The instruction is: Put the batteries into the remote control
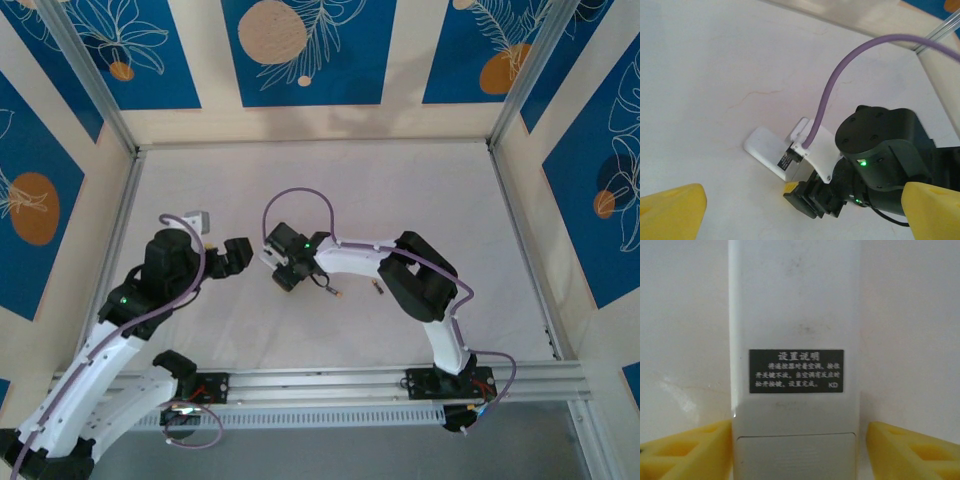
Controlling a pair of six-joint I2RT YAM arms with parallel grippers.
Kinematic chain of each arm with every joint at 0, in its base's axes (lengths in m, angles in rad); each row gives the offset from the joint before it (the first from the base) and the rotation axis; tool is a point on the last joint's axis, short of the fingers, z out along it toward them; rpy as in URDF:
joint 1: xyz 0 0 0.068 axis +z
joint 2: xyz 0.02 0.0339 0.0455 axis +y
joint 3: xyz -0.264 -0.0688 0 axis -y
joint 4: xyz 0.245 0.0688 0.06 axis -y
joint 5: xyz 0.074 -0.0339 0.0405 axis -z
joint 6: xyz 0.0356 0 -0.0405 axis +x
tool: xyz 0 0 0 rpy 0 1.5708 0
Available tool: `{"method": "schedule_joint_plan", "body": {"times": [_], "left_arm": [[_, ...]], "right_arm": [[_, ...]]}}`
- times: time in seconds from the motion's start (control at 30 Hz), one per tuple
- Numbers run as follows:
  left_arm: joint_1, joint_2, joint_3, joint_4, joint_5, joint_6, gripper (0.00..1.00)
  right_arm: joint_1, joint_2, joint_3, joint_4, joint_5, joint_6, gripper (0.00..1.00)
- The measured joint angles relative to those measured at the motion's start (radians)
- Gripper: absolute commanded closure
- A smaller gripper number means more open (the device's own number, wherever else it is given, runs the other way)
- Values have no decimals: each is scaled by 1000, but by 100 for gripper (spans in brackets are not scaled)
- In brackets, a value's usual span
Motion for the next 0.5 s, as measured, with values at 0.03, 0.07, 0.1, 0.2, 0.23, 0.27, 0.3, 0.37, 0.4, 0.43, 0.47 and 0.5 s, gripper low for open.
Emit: {"method": "schedule_joint_plan", "body": {"times": [0.03, 0.07, 0.1, 0.2, 0.23, 0.27, 0.3, 0.37, 0.4, 0.43, 0.47, 0.5], "left_arm": [[0, 12, 0, 0, -1, 0, 0], [0, 25, 0, 0, -6, 0, 0], [0, 39, 0, 0, -12, 0, 0], [6, 85, 0, 2, -18, 3, 2], [11, 106, 1, 5, -18, 3, 3], [17, 127, 1, 9, -18, 4, 5], [26, 151, 1, 19, -16, 5, 7], [47, 203, 1, 49, -9, 6, 17], [62, 231, 1, 71, -1, 6, 24], [77, 258, 0, 93, 12, 5, 29], [92, 285, -2, 120, 25, 3, 34], [105, 316, -4, 151, 39, 1, 38]], "right_arm": [[-2, 0, 0, 1, 0, 9, 22], [-4, 0, 0, 0, -2, 14, 22], [-9, -2, 0, 0, -7, 25, 22], [-26, -26, -18, 0, -37, 80, 22], [-34, -45, -28, -6, -53, 107, 23], [-43, -65, -35, -9, -68, 137, 23], [-57, -94, -43, -15, -87, 172, 23], [-85, -153, -50, -27, -120, 248, 24], [-100, -184, -50, -32, -137, 294, 26], [-113, -212, -50, -33, -157, 339, 28], [-124, -235, -52, -32, -174, 385, 29], [-137, -258, -56, -31, -194, 436, 29]]}}
